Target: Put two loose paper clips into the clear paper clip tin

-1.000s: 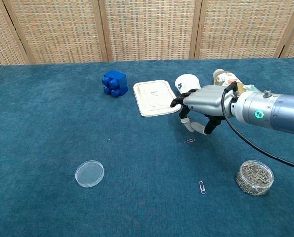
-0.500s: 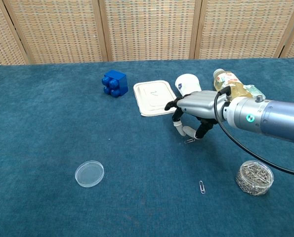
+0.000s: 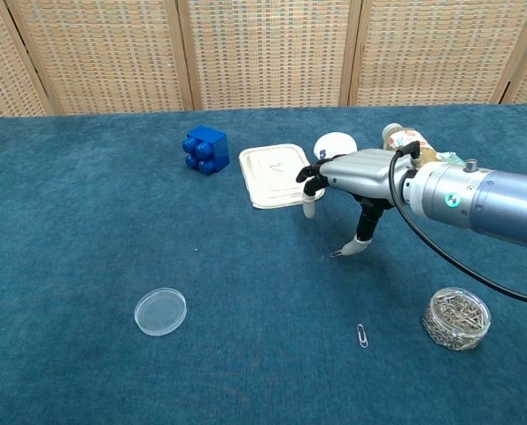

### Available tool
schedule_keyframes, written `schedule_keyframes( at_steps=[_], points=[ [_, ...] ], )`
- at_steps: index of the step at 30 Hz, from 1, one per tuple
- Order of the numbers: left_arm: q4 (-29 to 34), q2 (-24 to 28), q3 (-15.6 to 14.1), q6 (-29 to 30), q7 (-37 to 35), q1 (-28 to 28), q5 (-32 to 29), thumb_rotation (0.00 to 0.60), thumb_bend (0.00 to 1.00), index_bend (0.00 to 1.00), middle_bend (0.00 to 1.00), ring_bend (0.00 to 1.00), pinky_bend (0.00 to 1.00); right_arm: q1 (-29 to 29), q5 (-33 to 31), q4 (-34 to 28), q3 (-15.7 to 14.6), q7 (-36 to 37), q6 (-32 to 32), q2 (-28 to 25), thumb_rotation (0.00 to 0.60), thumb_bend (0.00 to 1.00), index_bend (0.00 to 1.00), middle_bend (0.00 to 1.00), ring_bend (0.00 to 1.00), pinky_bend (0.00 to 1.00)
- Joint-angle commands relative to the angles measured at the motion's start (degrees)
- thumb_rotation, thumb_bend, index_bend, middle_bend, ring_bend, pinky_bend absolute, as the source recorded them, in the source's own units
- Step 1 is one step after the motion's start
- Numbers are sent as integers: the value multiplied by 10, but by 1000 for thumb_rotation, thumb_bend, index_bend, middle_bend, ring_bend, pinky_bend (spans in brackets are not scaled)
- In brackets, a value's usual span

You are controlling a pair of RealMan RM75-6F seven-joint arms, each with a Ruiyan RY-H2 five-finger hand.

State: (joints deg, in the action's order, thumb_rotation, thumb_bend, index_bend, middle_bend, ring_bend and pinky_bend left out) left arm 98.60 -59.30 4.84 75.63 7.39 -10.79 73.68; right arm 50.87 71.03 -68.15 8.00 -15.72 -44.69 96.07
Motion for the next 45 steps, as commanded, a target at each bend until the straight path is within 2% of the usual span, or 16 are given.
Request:
schedule_keyframes(
  at_steps=[1,16,45],
  points=[
    [1,0,0,0,0,0,0,600,0,0,0,0,0,0,-1,2,-3,-1,4,1,600,65,446,68,0,0],
    [-2,1,1,-1,-3,0,-2,600,0,0,0,0,0,3,-2,16,-4,-3,10,17,600,255,503,68,0,0],
    [-4,-1,1,-6,-1,-2,-7,600,0,0,0,0,0,6,-6,50,-13,-16,32,36,600,310,538,68,0,0]
  ],
)
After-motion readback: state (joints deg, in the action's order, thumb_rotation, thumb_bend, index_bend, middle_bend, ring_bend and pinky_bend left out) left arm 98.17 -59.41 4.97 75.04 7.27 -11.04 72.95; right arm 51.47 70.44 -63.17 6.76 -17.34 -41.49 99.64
